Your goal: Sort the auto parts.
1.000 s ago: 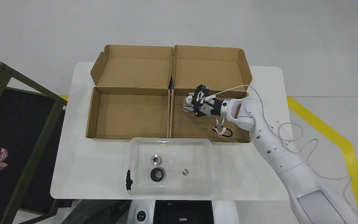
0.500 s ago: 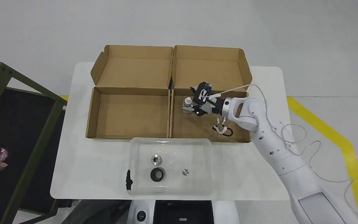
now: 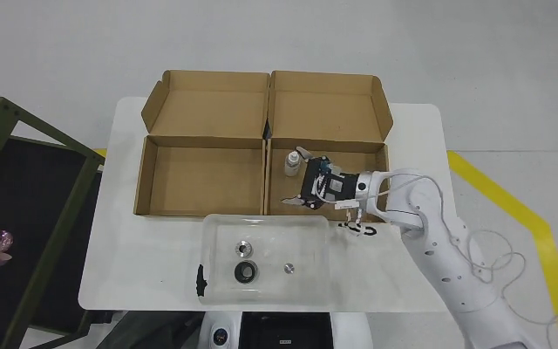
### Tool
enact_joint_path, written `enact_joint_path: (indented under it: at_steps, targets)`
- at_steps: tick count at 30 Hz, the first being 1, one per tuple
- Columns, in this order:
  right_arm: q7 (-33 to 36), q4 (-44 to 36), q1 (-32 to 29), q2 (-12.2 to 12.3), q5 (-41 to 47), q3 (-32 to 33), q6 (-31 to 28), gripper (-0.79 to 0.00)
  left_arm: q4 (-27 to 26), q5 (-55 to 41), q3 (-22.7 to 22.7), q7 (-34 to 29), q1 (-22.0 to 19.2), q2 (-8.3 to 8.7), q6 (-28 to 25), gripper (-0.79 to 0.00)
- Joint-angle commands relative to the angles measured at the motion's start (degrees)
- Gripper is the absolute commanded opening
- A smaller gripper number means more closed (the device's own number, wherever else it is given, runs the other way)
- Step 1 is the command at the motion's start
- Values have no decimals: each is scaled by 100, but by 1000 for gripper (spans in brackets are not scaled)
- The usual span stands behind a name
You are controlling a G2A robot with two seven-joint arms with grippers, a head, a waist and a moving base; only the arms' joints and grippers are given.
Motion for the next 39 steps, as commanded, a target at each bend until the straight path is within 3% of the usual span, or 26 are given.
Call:
enact_joint_path:
  at_steps: [1,6,11,22,39]
  targets:
    - [195,-352,-221,34,53,28,-20,-151,0,0,0,0,0,0,0,0]
    - [533,-1041,-762,123,117,111,-87,-139,0,0,0,0,0,0,0,0]
    - [867,-1585,-1214,209,56,132,-257,-68,0,0,0,0,0,0,0,0]
    - [1519,-2155,-1802,322,-298,-135,-271,-65,0,0,0,0,0,0,0,0]
    - [2266,-2071,-1726,323,-927,-853,177,-65,0,0,0,0,0,0,0,0]
